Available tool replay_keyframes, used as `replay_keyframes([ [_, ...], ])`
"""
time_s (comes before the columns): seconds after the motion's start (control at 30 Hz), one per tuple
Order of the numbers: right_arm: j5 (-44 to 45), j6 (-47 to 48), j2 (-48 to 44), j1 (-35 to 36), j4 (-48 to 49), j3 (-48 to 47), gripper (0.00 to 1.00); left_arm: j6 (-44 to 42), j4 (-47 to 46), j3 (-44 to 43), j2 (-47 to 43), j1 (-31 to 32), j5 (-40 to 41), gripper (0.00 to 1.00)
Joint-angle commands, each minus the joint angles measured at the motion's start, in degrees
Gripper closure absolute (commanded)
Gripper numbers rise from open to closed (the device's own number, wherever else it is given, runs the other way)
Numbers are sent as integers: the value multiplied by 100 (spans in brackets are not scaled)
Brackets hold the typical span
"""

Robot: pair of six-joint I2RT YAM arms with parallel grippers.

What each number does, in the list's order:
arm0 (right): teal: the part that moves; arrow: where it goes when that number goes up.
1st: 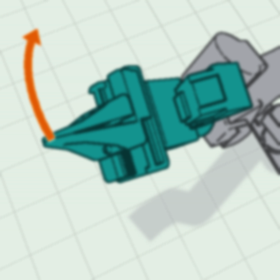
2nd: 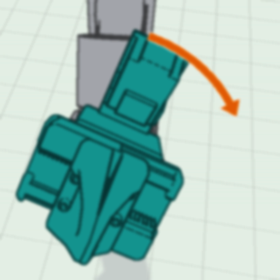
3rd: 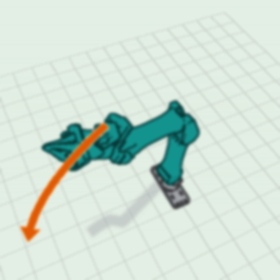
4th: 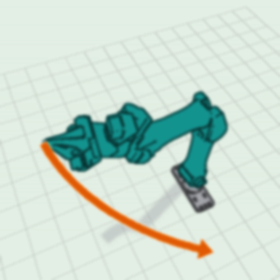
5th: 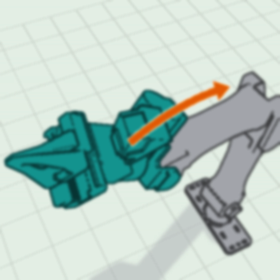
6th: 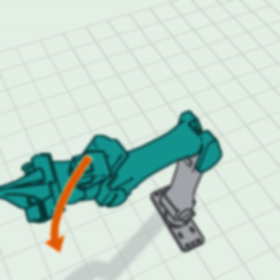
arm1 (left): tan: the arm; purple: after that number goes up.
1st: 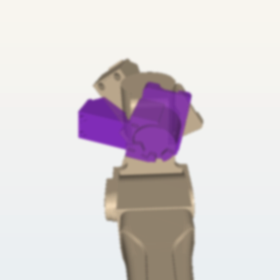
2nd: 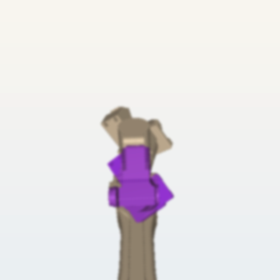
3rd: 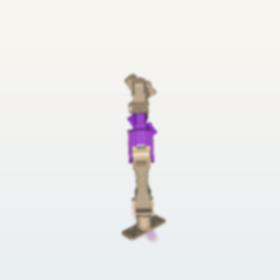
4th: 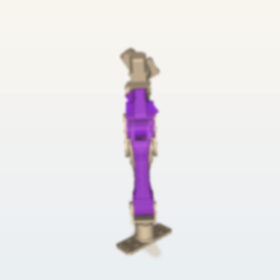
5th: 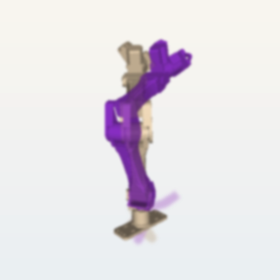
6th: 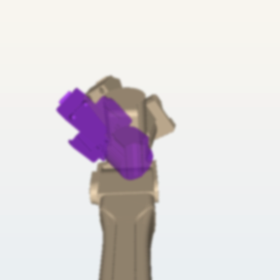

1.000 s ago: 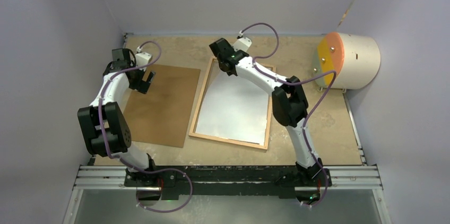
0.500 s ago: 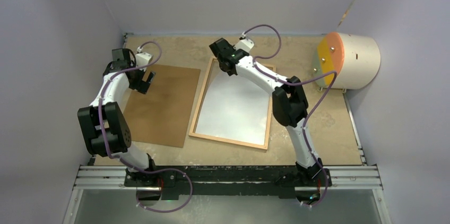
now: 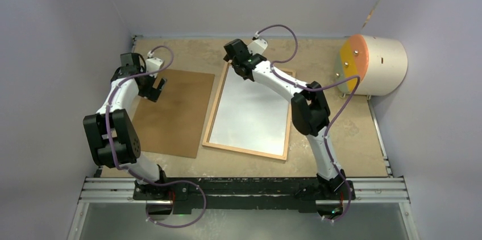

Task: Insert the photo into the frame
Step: Turn over the photo from the photo frame, then move the photo frame to the center of the board.

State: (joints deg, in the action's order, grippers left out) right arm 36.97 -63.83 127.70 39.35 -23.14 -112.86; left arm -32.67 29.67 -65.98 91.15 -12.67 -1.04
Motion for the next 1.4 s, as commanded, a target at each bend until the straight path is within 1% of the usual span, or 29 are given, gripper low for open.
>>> replay_keyframes([
  [0.0, -257, 258, -362, -7, 358, 114, 1, -130, -55, 34, -199, 36, 33, 0],
  [0.07, -659, 434, -468, -2, 637, 278, 1, -120, -49, -3, -174, 34, 54, 0],
  [0.13, -1035, 884, -643, -2, 1401, 610, 1, -127, -63, -68, -92, 2, 88, 0],
  [0.2, -1466, 1032, -633, 105, 1753, 708, 1, -150, -121, -204, 41, -133, 259, 0],
  [0.3, -1976, 1157, -237, 365, 1421, 185, 1, -155, -225, -515, 359, -477, 468, 0],
  [0.37, -2168, 1204, -4, 604, 1282, -34, 1, -167, -417, -653, 575, -723, 741, 2],
  [0.43, -2226, 1180, 170, 844, 1237, -121, 1, -188, -689, -695, 745, -964, 982, 2],
  [0.5, -2230, 1133, 331, 1057, 1177, -184, 1, -192, -936, -639, 881, -1076, 1205, 3],
  [0.6, -2233, 1007, 564, 1230, 1060, -245, 1, -214, -1388, -380, 959, -1131, 1519, 3],
  [0.8, -2103, 824, 681, 1341, 854, 41, 1, -147, -1765, -50, 1233, -1142, 1678, 3],
  [0.93, -1951, 785, 458, 1346, 877, 505, 1, -113, -1901, 103, 1382, -1142, 1633, 4],
  [1.1, -2020, 675, 296, 1340, 621, 808, 1, -46, -1798, 173, 1451, -1135, 1397, 4],
  [1.23, -2056, 614, 325, 1341, 565, 852, 1, 31, -1613, 211, 1398, -1132, 1176, 4],
  [1.37, -2296, 596, 662, 1345, 658, 412, 1, 57, -1532, 377, 1397, -1076, 1017, 4],
])
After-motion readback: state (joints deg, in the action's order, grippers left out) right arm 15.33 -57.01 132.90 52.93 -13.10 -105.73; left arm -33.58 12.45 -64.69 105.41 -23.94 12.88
